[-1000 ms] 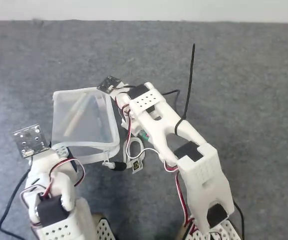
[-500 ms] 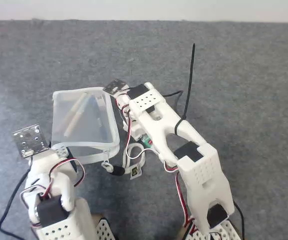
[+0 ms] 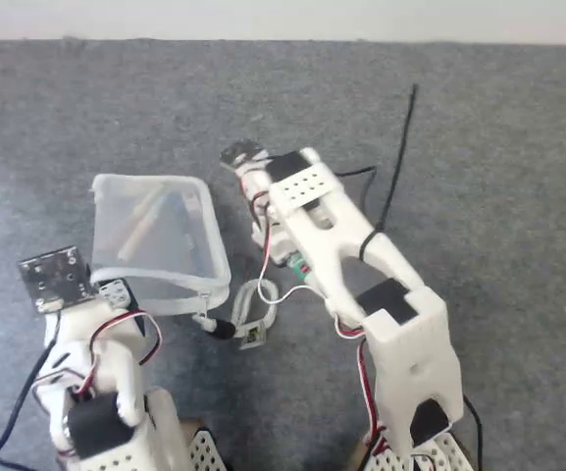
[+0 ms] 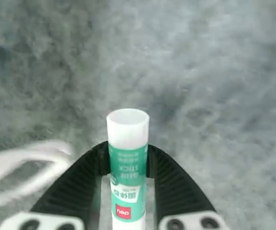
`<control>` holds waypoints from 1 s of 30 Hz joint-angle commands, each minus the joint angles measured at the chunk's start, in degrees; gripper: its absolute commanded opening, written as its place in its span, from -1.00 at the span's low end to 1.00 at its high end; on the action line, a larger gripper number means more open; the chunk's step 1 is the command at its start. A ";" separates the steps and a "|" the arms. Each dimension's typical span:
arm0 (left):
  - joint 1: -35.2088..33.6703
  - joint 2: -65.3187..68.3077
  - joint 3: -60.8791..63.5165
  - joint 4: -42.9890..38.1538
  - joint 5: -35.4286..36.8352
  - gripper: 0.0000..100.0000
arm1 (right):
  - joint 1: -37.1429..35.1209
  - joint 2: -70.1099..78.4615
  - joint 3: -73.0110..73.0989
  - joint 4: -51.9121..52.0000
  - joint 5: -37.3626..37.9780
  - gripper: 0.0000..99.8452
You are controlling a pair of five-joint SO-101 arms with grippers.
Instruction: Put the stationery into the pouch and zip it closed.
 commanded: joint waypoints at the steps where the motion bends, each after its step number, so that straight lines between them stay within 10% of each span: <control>1: 2.29 -0.62 -9.54 3.69 -0.62 -0.98 | 2.86 -5.49 -1.85 0.84 -0.70 -0.99; 12: 7.12 0.70 -17.10 3.52 -0.35 -0.98 | 4.53 -6.02 -1.85 0.92 -0.70 -0.99; 30: 15.47 43.69 -51.91 15.47 5.19 -0.98 | 6.02 -6.11 -1.93 0.48 -0.70 -0.99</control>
